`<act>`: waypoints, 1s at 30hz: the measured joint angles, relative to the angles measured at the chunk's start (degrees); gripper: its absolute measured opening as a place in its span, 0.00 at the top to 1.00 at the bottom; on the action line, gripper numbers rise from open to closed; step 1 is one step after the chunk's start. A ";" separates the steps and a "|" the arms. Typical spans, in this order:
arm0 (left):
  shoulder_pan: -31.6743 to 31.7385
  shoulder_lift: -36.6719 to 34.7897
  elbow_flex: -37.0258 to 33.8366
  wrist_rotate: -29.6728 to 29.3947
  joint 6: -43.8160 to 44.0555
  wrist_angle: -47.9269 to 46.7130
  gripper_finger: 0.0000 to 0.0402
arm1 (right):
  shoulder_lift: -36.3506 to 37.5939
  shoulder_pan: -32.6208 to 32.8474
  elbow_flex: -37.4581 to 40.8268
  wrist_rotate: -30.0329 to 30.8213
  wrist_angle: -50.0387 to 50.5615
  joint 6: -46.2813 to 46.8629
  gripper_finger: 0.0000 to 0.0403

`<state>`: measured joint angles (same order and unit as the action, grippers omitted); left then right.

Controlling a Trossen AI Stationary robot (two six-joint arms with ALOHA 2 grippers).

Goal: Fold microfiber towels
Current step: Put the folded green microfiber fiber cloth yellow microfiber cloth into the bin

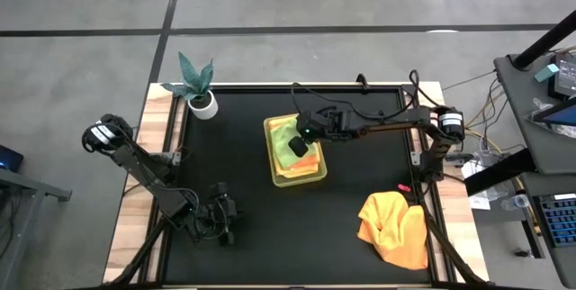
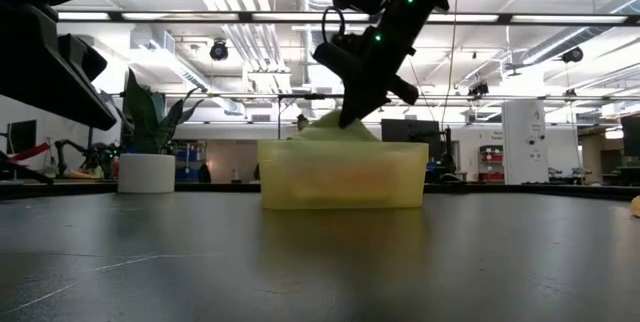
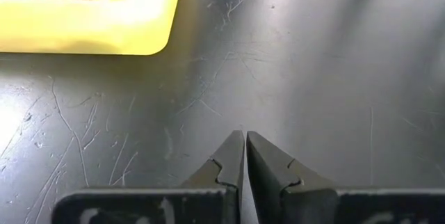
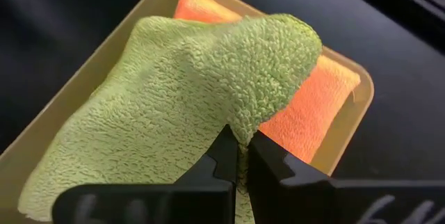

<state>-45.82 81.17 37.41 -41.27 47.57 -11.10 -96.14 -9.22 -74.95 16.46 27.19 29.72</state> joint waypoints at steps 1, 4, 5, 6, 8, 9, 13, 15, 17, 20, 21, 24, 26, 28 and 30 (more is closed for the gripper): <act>0.04 0.00 0.00 -0.05 0.00 0.01 0.99 | 0.00 0.03 0.22 0.19 0.05 0.68 0.98; 0.07 0.00 -0.01 -0.11 0.00 0.02 0.99 | -0.02 0.03 0.61 0.25 0.08 1.81 0.98; 0.07 0.00 -0.04 -0.15 0.00 0.03 0.99 | -0.06 0.03 0.67 0.32 0.06 1.87 0.98; 0.07 0.00 -0.04 -0.23 0.00 -0.01 0.99 | -0.30 0.03 0.67 0.78 -0.02 1.97 0.98; 0.07 0.00 -0.04 -0.57 -0.02 -0.02 0.99 | -0.42 0.04 0.70 2.24 0.72 2.44 0.98; 0.07 0.00 -0.04 -0.91 -0.02 0.00 0.99 | -0.49 0.05 0.76 2.84 1.54 2.67 0.98; 0.07 0.00 -0.08 -1.14 0.00 0.02 0.99 | -0.87 0.05 0.90 3.03 2.74 2.77 0.98; 0.09 0.00 -0.17 -1.15 -0.01 -0.07 0.99 | -0.87 0.08 0.93 3.03 2.46 2.79 0.97; 0.09 0.00 -0.15 -1.31 -0.09 0.01 0.99 | -0.87 0.08 0.87 3.00 2.44 2.34 0.94; 0.09 0.00 -0.07 -1.35 -0.14 0.14 0.99 | -0.87 0.08 0.80 2.43 2.37 1.95 0.89; 0.09 0.00 -0.07 -1.36 -0.12 0.17 0.99 | -0.87 0.08 0.80 1.87 2.37 1.81 0.86; 0.12 0.00 -0.07 -1.97 -0.04 0.38 0.99 | -0.81 0.05 0.65 0.67 2.67 -0.27 0.78; 0.44 0.00 0.08 -2.57 -0.04 0.63 0.99 | -0.49 -0.29 -0.05 0.52 3.99 -1.44 0.73; 0.96 0.00 0.38 -2.63 -0.22 1.20 0.99 | 0.05 -0.78 -1.20 0.52 5.63 -3.00 0.68; 1.75 0.00 0.77 -2.69 -1.63 2.37 0.99 | 0.42 -1.31 -2.69 0.61 7.70 -4.79 0.63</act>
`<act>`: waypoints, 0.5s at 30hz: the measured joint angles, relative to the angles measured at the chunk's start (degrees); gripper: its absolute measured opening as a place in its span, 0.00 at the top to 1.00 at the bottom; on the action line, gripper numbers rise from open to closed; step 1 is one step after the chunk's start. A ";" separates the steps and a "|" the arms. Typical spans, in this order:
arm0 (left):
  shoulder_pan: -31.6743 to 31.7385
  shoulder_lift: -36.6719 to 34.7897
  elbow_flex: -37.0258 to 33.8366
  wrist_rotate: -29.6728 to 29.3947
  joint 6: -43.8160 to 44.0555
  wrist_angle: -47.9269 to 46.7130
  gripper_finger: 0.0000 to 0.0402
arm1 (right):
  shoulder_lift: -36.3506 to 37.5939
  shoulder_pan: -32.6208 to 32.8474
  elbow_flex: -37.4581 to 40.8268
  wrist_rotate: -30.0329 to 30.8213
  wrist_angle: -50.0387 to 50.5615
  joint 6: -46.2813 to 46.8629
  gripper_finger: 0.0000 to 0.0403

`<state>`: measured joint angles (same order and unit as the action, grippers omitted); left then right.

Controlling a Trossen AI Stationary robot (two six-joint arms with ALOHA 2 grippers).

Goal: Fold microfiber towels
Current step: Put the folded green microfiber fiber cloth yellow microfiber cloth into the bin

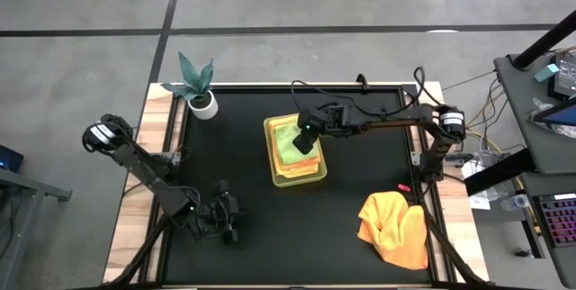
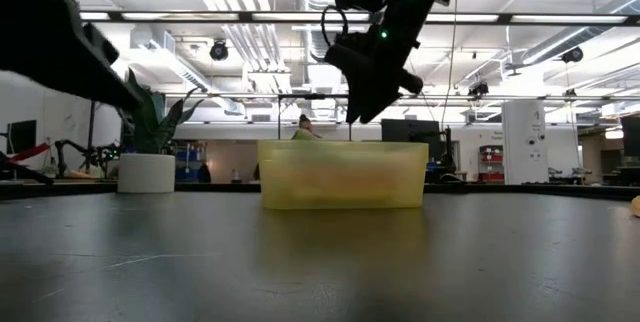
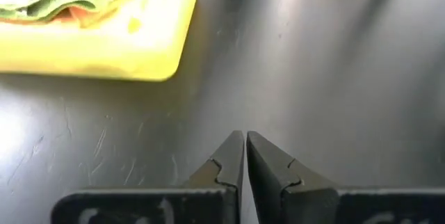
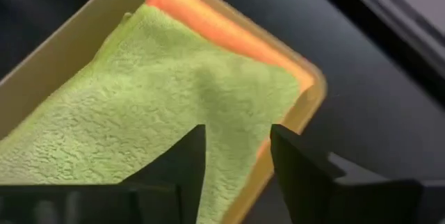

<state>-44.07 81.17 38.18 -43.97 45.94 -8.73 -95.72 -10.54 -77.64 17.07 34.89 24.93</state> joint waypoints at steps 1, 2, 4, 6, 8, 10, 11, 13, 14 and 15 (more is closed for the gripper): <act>0.58 0.00 0.10 0.00 -1.14 1.04 0.99 | 0.04 -0.10 -0.73 0.07 1.12 -1.00 0.62; 1.27 0.00 0.29 -0.02 -2.35 2.03 0.99 | 0.04 -0.22 -1.51 0.10 2.42 -2.35 0.60; 3.10 0.00 0.54 -0.03 -5.90 4.56 0.99 | 0.04 -0.25 -2.65 -0.07 4.03 -5.33 0.58; 5.33 0.00 1.02 0.00 -10.18 7.22 0.99 | 0.36 -0.23 -3.17 -0.21 4.18 -8.39 0.57; 8.08 0.00 1.86 0.29 -14.25 8.73 0.99 | 0.93 -0.23 -3.19 -0.58 4.22 -11.05 0.59; 11.40 0.00 3.09 1.97 -17.96 8.76 0.99 | 1.74 -0.23 -2.55 -0.58 3.69 -13.05 0.63; 13.15 0.00 3.65 3.30 -19.90 8.74 0.99 | 2.23 -0.23 -2.01 -0.60 3.72 -14.27 0.65; 16.83 -0.16 4.72 6.66 -23.88 8.73 0.99 | 3.22 -0.16 -1.00 -1.08 3.58 -16.72 0.70; 18.83 -0.27 5.18 8.57 -25.72 8.72 0.99 | 3.89 -0.12 -0.32 -1.71 3.50 -17.86 0.73; 20.94 -0.41 5.58 10.42 -27.46 8.79 0.99 | 4.53 -0.12 0.49 -2.89 3.04 -18.82 0.76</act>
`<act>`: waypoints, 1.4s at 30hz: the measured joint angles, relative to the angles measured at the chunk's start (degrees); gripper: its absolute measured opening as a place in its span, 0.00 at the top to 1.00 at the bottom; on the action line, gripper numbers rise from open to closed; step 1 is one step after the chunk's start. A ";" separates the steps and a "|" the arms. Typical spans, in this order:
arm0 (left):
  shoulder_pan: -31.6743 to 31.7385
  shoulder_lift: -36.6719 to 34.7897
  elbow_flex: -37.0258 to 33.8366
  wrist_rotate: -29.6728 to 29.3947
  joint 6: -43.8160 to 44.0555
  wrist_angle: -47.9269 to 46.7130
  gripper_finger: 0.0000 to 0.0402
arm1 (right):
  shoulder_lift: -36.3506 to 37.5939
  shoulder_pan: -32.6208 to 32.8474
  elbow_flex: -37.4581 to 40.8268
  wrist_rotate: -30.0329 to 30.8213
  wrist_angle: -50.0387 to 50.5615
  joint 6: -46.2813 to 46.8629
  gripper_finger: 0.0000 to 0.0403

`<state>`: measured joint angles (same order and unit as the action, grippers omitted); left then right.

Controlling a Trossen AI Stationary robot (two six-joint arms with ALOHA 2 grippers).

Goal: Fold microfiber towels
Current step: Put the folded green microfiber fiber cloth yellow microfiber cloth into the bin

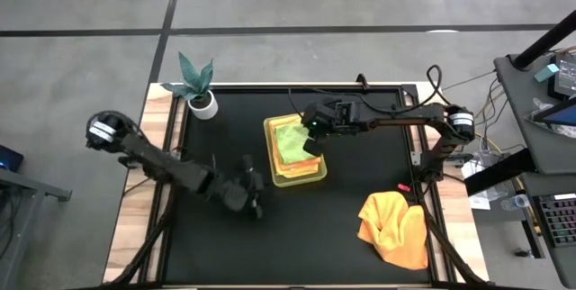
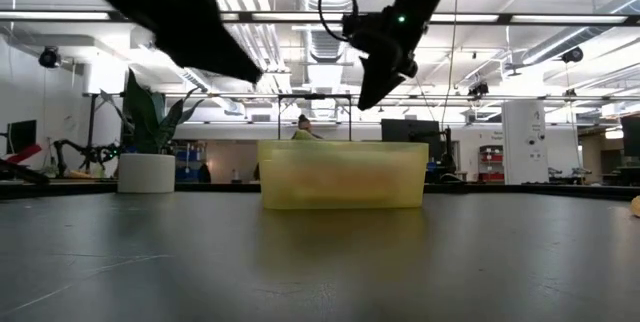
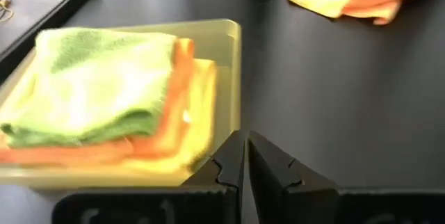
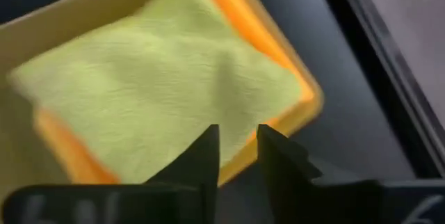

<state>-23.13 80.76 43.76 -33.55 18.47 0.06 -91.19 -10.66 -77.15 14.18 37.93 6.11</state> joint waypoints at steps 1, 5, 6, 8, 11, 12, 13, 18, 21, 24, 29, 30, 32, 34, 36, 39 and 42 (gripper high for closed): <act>2.14 -0.19 0.25 1.81 -1.75 0.04 0.99 | 0.63 0.00 0.84 -1.65 -0.99 -1.24 0.79; 11.25 -0.34 1.46 9.99 -8.29 -0.07 0.99 | 2.62 0.00 4.43 -9.41 -4.98 -5.74 0.89; 13.64 -0.35 1.79 12.13 -9.80 -0.11 0.99 | 3.03 0.00 5.44 -10.38 -6.46 -6.25 0.91; 18.34 -0.30 2.55 15.44 -12.74 -0.05 0.99 | 3.79 0.02 7.49 -11.54 -9.62 -7.61 0.95; 24.64 -0.27 3.44 18.86 -16.95 0.00 0.99 | 4.23 0.02 10.81 -11.65 -15.11 -10.08 0.97; 26.62 -0.27 3.61 20.01 -18.00 0.19 0.99 | 4.23 0.02 12.05 -11.65 -17.00 -10.53 0.98; 28.53 -0.27 3.68 21.27 -18.99 0.56 0.99 | 4.23 0.01 13.36 -11.65 -19.07 -11.01 0.98; 35.69 0.26 3.50 26.42 -20.60 3.28 0.99 | 4.12 0.02 19.05 -11.68 -28.63 -11.69 0.98; 37.87 2.32 3.33 28.04 -20.90 5.63 0.99 | 4.06 0.02 21.23 -12.04 -31.42 -11.69 0.98; 38.90 6.08 3.35 30.41 -21.69 10.98 0.99 | 4.06 0.02 22.74 -13.19 -33.61 -11.69 0.98; 39.13 11.13 4.17 30.47 -21.87 13.90 0.99 | 4.06 0.02 24.27 -13.24 -34.38 -11.26 0.98; 39.17 11.81 4.44 30.46 -21.87 14.16 0.99 | 4.06 0.02 24.44 -13.33 -34.42 -11.27 0.98; 39.27 12.89 4.51 30.46 -21.84 14.00 0.99 | 4.05 0.00 24.80 -14.52 -34.40 -11.17 0.98; 39.27 14.01 4.51 30.43 -21.27 13.98 0.99 | 3.97 0.02 25.02 -16.24 -34.46 -11.11 0.98; 39.27 14.93 4.42 30.41 -20.39 13.93 0.99 | 3.68 0.16 25.09 -17.81 -34.48 -10.44 0.98; 39.27 16.18 4.42 30.17 -19.80 14.02 0.99 | 2.46 0.26 25.16 -18.65 -34.95 -9.40 0.98; 39.30 16.81 4.42 30.09 -18.81 13.95 0.99 | 0.68 0.28 25.20 -18.96 -35.23 -9.05 0.98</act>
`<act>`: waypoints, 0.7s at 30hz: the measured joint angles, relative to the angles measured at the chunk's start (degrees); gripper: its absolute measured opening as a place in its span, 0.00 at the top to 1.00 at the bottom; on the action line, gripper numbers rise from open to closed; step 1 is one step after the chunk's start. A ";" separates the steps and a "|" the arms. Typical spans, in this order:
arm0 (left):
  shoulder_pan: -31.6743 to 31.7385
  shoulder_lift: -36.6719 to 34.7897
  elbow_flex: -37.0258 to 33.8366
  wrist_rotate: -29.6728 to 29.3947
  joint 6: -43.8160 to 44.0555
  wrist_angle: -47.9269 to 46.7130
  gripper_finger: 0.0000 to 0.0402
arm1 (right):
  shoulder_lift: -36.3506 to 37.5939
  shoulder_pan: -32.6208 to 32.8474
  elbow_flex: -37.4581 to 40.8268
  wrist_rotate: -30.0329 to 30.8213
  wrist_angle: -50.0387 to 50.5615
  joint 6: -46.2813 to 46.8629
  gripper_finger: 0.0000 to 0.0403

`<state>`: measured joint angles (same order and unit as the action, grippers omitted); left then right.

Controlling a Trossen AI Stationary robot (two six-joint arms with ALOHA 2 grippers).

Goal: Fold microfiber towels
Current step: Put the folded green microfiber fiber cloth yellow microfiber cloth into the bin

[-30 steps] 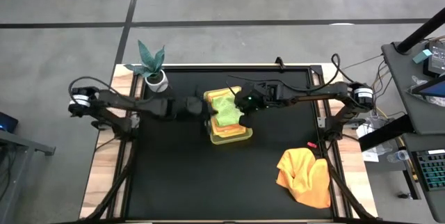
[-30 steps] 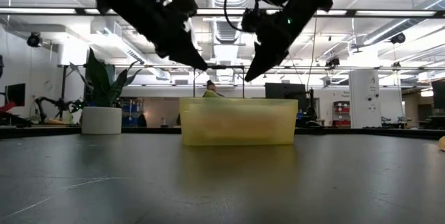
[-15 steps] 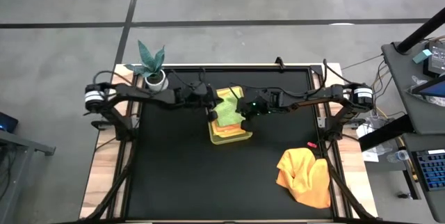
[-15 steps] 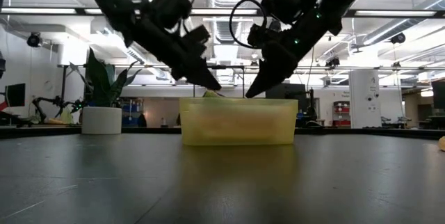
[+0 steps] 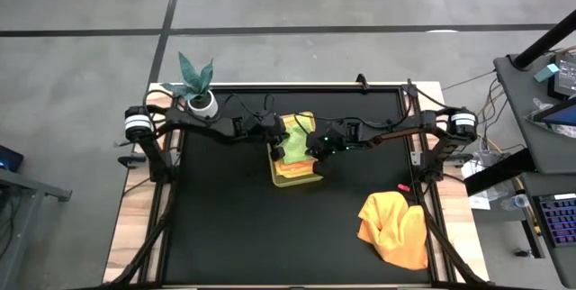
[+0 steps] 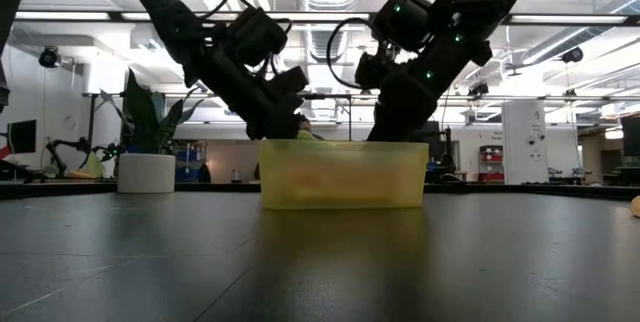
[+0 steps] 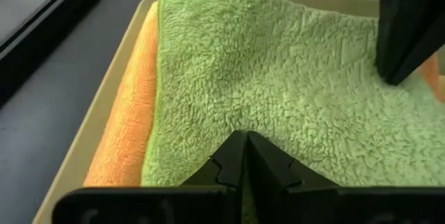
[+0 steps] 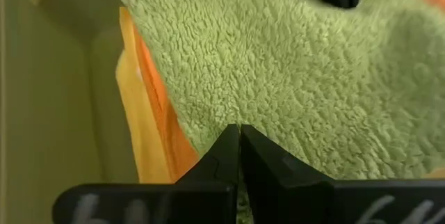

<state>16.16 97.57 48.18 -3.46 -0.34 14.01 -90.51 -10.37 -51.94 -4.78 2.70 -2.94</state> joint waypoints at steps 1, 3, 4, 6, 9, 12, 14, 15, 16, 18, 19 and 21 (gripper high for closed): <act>0.01 0.01 0.00 -0.02 0.02 0.02 0.99 | -0.52 0.00 0.00 -0.21 -0.02 0.02 0.98; 0.00 0.03 0.00 -0.50 0.04 -0.02 0.99 | -1.26 0.00 0.00 -0.49 0.30 -0.04 0.98; -0.01 0.01 0.00 -1.40 0.06 -0.04 0.99 | -1.45 -0.02 0.00 -1.18 0.26 -0.10 0.98; 0.00 0.01 0.00 -3.33 0.07 -0.57 0.99 | -1.63 -0.01 0.00 -2.74 0.26 -0.09 0.98; 0.01 0.01 0.00 -5.12 0.12 -1.92 0.99 | -1.57 0.13 0.00 -3.96 0.38 -0.09 0.98; 0.01 -0.02 0.00 -6.17 0.29 -2.67 0.99 | -1.16 0.26 0.00 -4.66 0.63 -0.25 0.98; 0.00 -0.02 0.00 -6.34 1.09 -2.68 0.99 | -1.06 0.37 0.00 -4.69 0.61 -0.73 0.98; 0.00 -0.12 0.00 -6.36 1.13 -2.68 0.99 | -1.06 0.37 0.00 -4.70 0.61 -0.74 0.98; 0.00 -0.41 -0.02 -6.36 1.12 -2.70 0.99 | -1.06 0.37 0.00 -4.70 0.60 -0.71 0.98; 0.00 -1.20 -0.02 -6.40 1.07 -3.01 0.99 | -1.03 0.37 0.00 -4.70 0.59 -0.70 0.98; 0.00 -1.82 -0.02 -6.38 1.07 -3.20 0.99 | -0.93 0.37 0.00 -4.70 0.59 -0.72 0.98; -0.04 -3.38 -0.07 -6.32 1.05 -4.05 0.99 | -0.69 0.37 0.00 -4.70 0.57 -0.62 0.98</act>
<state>16.12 94.19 48.12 -9.78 0.71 9.96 -91.20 -10.00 -51.94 -9.47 3.27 -3.56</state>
